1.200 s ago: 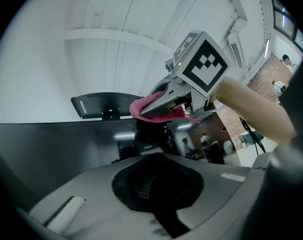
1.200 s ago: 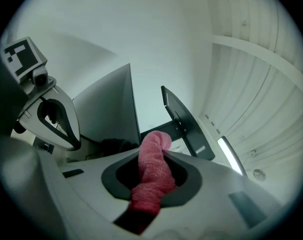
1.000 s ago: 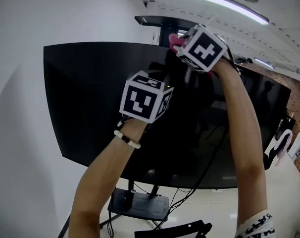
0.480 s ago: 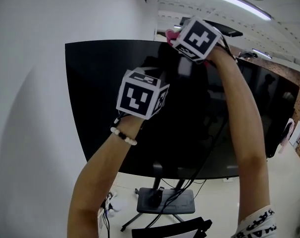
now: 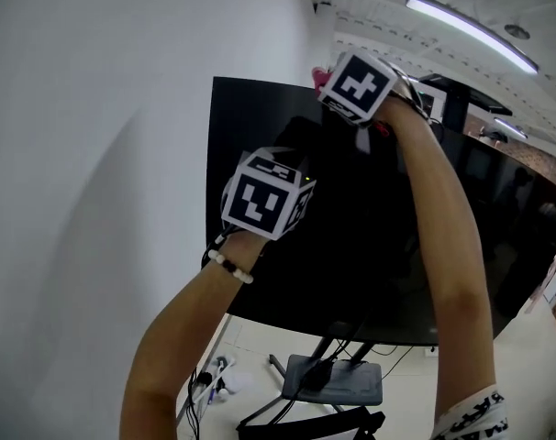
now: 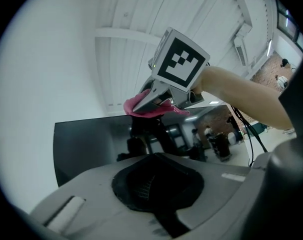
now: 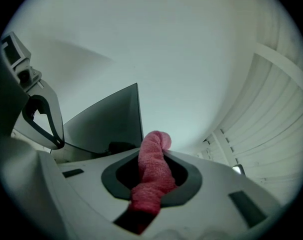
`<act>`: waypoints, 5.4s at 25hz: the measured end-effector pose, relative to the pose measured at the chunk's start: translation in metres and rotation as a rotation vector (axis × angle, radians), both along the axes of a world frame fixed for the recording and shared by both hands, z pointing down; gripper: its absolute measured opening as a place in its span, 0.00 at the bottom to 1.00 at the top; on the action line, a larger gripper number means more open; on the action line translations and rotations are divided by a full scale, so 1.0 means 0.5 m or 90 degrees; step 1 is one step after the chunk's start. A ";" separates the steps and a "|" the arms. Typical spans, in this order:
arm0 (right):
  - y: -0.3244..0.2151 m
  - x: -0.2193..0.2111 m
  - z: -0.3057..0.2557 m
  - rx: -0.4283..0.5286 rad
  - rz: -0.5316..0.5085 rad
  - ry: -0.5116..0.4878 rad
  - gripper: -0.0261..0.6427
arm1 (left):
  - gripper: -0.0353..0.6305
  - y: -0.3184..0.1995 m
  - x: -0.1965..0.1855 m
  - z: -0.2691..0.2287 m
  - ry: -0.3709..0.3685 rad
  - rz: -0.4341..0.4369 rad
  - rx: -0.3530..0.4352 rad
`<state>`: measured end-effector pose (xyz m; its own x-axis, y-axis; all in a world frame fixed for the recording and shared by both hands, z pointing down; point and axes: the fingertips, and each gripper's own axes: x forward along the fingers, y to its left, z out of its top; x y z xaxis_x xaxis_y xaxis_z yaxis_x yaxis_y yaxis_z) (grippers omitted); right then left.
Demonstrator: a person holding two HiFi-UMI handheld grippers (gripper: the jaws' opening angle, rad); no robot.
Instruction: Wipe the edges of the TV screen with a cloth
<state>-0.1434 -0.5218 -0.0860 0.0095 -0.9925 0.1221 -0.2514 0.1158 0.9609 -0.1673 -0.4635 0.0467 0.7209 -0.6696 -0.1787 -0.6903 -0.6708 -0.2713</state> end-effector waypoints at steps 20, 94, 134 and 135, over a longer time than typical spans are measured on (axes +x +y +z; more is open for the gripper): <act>-0.168 -0.435 0.040 -0.046 -0.117 0.075 0.16 | 0.03 -0.090 -0.395 0.090 0.028 -0.188 -0.044; -0.169 -0.410 0.605 -0.076 -0.175 -1.225 0.16 | 0.03 -0.036 -0.510 0.419 0.062 -0.199 -0.171; -0.174 -0.380 1.314 -0.216 0.185 -1.186 0.16 | 0.03 -0.027 -0.495 0.767 0.041 -0.222 -0.329; -0.173 -0.378 1.329 -0.220 0.193 -1.180 0.16 | 0.03 -0.024 -0.494 0.777 0.042 -0.222 -0.336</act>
<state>-0.3326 -0.6081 0.5784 -0.2032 -0.9166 0.3444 -0.8338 -0.0225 -0.5517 -0.4142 -0.4756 0.4353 0.4427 -0.8734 0.2030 -0.8965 -0.4347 0.0849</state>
